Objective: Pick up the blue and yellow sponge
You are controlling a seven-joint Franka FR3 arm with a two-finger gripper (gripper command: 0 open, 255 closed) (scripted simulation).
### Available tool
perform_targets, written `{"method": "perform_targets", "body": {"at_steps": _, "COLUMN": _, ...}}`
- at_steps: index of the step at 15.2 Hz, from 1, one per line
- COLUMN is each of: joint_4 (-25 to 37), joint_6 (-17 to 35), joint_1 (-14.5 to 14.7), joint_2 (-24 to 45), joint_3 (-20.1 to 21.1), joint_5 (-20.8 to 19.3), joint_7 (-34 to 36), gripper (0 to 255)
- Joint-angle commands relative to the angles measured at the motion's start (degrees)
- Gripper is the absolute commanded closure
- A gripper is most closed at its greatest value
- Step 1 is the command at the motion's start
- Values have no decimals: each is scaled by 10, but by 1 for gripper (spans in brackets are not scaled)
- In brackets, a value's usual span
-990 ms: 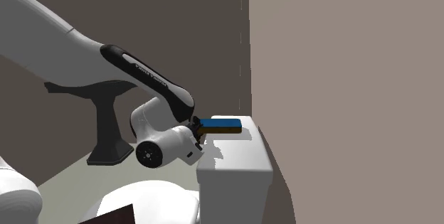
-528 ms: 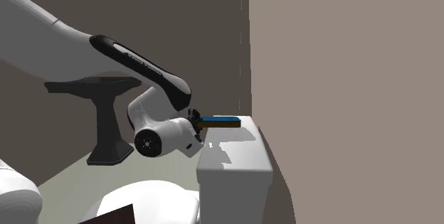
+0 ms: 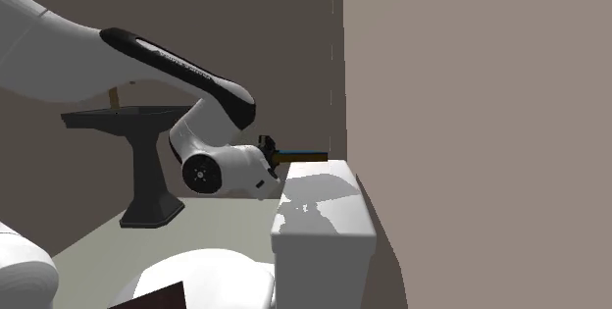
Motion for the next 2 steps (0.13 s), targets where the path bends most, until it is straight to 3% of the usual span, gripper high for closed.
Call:
{"method": "perform_targets", "body": {"at_steps": 1, "joint_4": 3, "joint_6": 6, "joint_1": 0, "joint_2": -6, "joint_3": 2, "joint_5": -7, "joint_7": 10, "gripper": 255}}
{"method": "perform_targets", "body": {"at_steps": 2, "joint_4": 3, "joint_6": 6, "joint_1": 0, "joint_2": -6, "joint_3": 2, "joint_5": -7, "joint_7": 10, "gripper": 255}}
